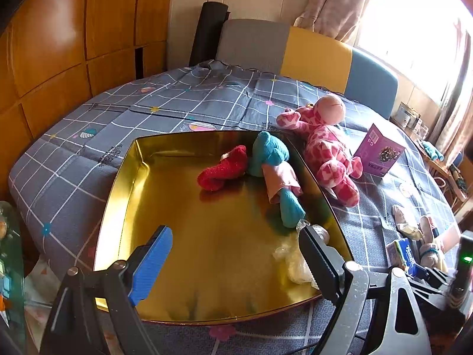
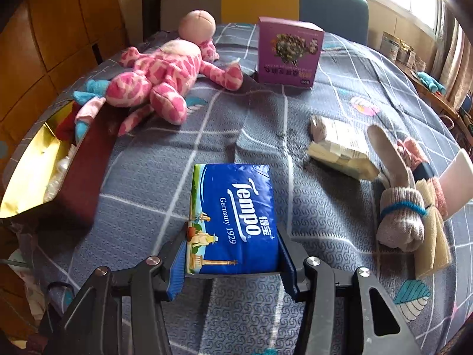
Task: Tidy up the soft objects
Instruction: 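Carry the blue Tempo tissue pack into the gold tray with the right gripper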
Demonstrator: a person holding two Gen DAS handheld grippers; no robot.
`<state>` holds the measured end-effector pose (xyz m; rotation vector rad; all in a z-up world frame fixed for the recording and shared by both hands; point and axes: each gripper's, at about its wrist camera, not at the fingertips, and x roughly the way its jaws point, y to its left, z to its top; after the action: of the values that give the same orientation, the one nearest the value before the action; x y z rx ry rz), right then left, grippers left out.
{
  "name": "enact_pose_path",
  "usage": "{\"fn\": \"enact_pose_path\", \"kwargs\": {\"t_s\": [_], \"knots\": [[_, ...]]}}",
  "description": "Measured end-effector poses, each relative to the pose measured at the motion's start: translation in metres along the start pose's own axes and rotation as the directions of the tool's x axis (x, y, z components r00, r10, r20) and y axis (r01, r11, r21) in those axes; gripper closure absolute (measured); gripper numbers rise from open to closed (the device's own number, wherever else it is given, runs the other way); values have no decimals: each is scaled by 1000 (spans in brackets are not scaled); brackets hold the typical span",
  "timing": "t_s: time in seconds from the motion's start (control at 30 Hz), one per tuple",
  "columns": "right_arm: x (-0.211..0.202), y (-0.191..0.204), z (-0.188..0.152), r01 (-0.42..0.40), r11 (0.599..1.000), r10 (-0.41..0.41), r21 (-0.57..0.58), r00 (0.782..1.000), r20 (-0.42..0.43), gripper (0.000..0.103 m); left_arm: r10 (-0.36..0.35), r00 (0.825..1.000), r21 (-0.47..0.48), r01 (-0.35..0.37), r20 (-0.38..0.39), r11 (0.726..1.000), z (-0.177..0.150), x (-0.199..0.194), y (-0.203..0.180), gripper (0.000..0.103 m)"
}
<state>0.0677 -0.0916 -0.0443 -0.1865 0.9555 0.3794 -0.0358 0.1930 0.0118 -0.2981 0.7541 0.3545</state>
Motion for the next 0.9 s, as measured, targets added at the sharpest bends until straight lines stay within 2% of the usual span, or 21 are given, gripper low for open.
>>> {"fn": "enact_pose_path", "kwargs": {"t_s": [0.23,0.43,0.77,0.9], "knots": [[-20,26,17,-63,997,64,-49,997,38,51,8,1000,4,-8,3,1000,-2,-1,2,15],[-31,62,35,-157,978,164,-137,986,40,51,11,1000,-6,-10,12,1000,0,-3,7,15],[-19,141,69,-328,902,329,-282,943,-46,51,28,999,-21,-28,28,999,2,-7,19,15],[-1,170,80,-326,885,316,-332,945,-86,51,34,999,-36,-33,27,999,2,-6,26,15]]}}
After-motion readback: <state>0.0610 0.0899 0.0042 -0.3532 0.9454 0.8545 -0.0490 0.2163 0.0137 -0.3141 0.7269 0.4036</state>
